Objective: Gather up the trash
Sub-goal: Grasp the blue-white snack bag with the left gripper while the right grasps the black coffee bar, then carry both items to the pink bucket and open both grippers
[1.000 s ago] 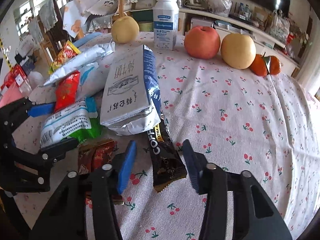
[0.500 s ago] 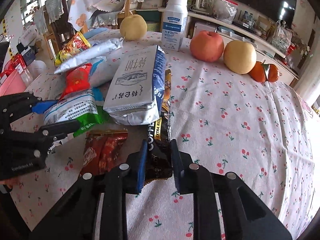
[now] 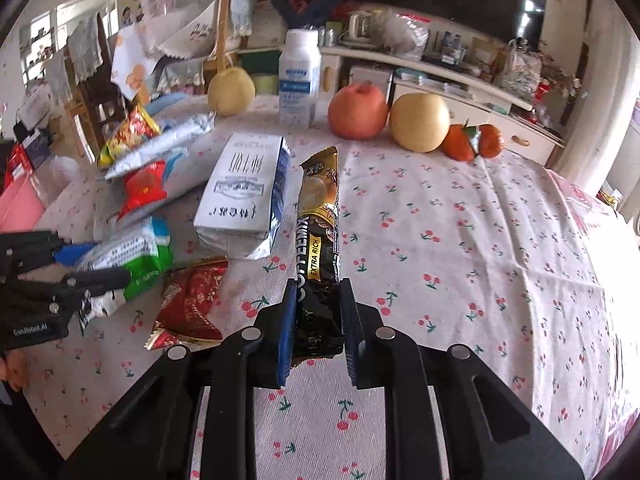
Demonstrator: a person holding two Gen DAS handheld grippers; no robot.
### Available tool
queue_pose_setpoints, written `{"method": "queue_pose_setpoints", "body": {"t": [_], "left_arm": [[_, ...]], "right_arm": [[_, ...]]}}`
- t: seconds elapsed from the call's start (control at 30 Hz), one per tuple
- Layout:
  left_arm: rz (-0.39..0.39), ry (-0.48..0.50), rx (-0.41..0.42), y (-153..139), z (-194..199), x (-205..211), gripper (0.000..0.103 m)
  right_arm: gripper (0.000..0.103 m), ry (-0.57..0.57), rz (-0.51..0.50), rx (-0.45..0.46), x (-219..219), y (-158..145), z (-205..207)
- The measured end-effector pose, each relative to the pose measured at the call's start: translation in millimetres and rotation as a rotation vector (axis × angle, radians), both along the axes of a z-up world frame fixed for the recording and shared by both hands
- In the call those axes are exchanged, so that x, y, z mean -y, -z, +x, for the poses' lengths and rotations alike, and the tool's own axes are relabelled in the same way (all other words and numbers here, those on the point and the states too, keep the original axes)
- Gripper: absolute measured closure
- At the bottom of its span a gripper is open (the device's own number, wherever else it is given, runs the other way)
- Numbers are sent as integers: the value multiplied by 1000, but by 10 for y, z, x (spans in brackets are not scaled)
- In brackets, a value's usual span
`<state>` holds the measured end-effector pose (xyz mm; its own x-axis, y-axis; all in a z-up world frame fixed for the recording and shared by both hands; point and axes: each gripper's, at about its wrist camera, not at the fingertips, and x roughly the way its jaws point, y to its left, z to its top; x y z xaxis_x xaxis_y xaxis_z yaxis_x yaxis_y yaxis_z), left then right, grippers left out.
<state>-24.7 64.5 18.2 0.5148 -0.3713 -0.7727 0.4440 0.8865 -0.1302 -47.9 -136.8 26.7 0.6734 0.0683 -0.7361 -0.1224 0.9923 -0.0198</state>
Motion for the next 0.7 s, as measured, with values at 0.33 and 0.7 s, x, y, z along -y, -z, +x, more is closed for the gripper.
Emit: {"method": "queue_pose_setpoints", "body": {"t": [0.33, 0.7], "left_arm": [[-50, 25, 28, -79, -180, -115, 63], [-124, -8, 80, -293, -325, -413, 63]], "right_arm": [[81, -6, 86, 68, -107, -244, -237], [81, -73, 130, 78, -484, -389, -452]]}}
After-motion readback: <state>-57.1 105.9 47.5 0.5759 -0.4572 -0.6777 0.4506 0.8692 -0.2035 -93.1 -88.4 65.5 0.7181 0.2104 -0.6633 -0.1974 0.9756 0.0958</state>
